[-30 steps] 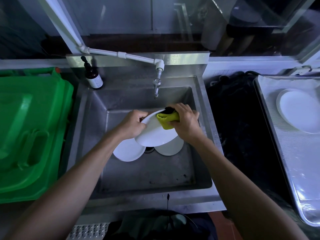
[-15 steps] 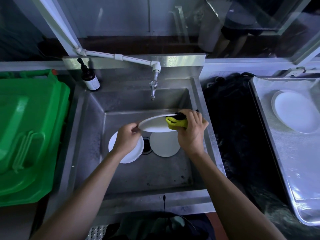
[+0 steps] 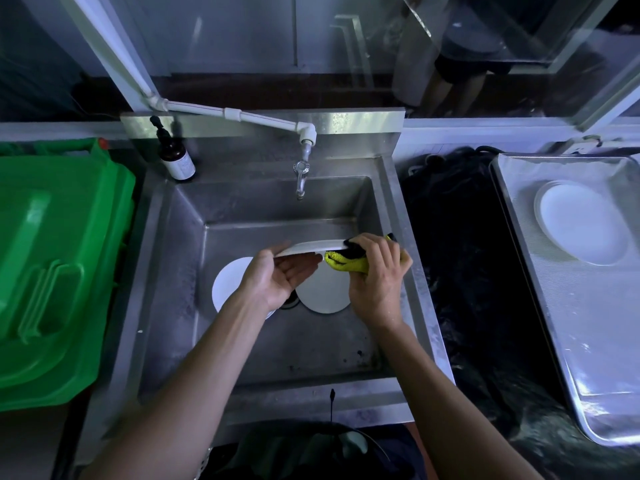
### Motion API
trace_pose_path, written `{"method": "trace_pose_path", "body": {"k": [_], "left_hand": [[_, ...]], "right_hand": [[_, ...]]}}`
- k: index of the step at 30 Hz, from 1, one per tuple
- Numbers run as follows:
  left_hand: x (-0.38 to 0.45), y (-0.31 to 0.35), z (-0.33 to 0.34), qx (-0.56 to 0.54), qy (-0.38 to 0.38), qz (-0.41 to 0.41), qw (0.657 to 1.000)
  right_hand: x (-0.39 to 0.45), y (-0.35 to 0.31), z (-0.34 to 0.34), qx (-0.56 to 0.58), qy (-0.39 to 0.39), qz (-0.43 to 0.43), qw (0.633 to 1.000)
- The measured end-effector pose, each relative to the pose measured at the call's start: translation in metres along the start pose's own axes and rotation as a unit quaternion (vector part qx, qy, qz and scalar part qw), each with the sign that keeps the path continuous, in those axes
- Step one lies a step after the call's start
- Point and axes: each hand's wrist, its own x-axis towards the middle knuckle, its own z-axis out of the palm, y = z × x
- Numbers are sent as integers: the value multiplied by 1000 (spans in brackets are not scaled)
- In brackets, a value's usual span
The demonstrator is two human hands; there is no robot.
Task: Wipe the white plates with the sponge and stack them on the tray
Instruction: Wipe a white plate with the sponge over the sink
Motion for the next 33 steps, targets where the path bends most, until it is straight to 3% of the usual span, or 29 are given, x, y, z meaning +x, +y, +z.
{"method": "trace_pose_path", "body": {"k": [5, 14, 18, 22, 27, 33], "left_hand": [[1, -6, 0, -27, 29, 22, 999], [8, -4, -4, 43, 64, 95, 992], [9, -7, -11, 96, 68, 129, 985], [8, -14, -17, 101, 68, 106, 987], [3, -21, -17, 90, 69, 96, 989], [-2, -20, -18, 53, 72, 106, 990]], "right_hand": [[-16, 12, 0, 1, -28, 1, 1000], [-39, 16, -5, -1, -117, 7, 993], [-36, 7, -8, 69, -140, 81, 984], [-26, -6, -5, 133, -156, 117, 972], [-20, -20, 5, 139, -198, 103, 965], [-24, -30, 15, 157, -162, 76, 971]]}}
